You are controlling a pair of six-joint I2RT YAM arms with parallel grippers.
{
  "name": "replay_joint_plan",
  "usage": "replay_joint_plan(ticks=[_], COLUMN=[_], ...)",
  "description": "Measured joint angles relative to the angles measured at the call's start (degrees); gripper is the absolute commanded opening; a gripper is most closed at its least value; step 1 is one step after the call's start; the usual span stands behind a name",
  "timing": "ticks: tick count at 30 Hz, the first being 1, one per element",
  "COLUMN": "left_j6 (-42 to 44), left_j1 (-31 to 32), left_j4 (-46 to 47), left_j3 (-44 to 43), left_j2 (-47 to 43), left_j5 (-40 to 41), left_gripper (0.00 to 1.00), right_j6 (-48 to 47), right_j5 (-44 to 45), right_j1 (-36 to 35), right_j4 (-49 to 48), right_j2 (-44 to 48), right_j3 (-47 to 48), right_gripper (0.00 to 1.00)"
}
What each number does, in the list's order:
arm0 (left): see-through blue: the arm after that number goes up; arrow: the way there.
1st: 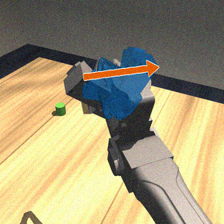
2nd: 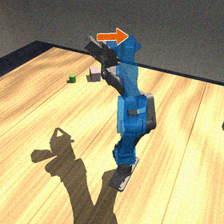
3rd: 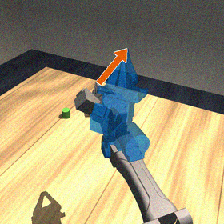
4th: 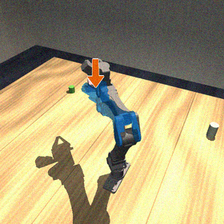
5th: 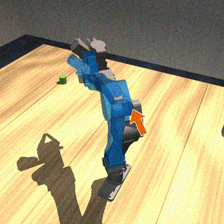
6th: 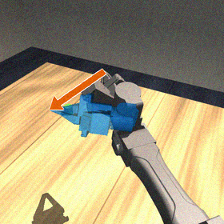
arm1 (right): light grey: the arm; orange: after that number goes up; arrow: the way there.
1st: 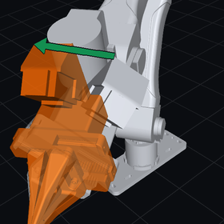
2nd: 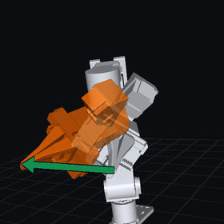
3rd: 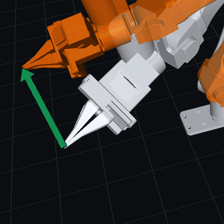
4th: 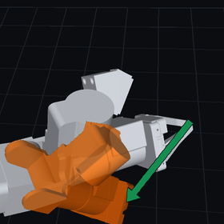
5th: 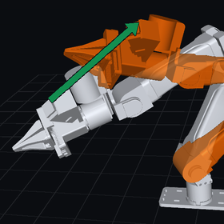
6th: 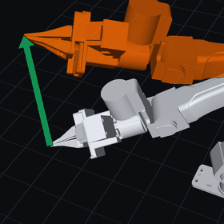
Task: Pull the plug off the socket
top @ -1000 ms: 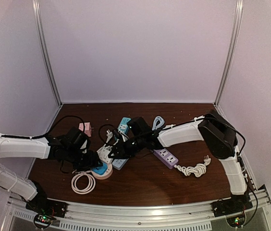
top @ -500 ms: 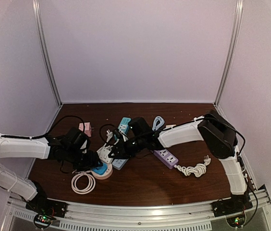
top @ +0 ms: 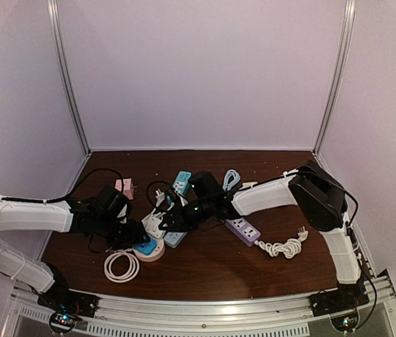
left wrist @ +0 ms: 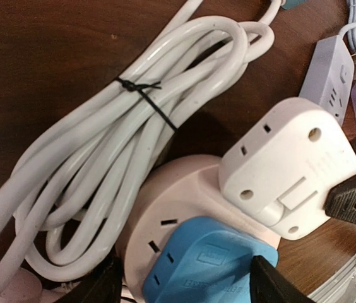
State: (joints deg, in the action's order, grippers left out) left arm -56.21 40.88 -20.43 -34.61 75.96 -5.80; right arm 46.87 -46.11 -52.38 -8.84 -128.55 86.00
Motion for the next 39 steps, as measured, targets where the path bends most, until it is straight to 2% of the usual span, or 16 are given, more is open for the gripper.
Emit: replay_joint_plan(ticks=[10,16,20,25,30,39], left_j6=[0.04,0.00,0.02,0.42,2.16,7.08], left_j1=[0.04,0.07,0.07,0.07,0.11,0.11], left_j4=[0.63,1.14,1.18,0.31,-4.68,-11.93], left_j3=[0.02,0.35,0.39,0.09,-2.32,-10.16], left_j2=[0.02,0.04,-0.37,-0.79,-1.27,-1.44], left_j5=[0.63,0.74,0.79,1.25,3.63,7.43], left_gripper=[0.70,0.70,0.70,0.70,0.70,0.70], right_j6=[2.73,5.03,4.48,0.87,-4.39,-13.53], right_j5=[-1.86,-5.20,-5.29,-2.89,1.18,11.98], right_j1=[0.68,0.94,0.94,1.36,3.02,9.55], right_j4=[-3.02,-12.70,-13.79,-8.09,0.33,12.76], right_j2=[0.00,0.94,1.77,2.40,4.22,13.90], right_j3=[-1.16,1.40,2.95,3.89,3.87,0.98], right_gripper=[0.01,0.01,0.01,0.01,0.01,0.00])
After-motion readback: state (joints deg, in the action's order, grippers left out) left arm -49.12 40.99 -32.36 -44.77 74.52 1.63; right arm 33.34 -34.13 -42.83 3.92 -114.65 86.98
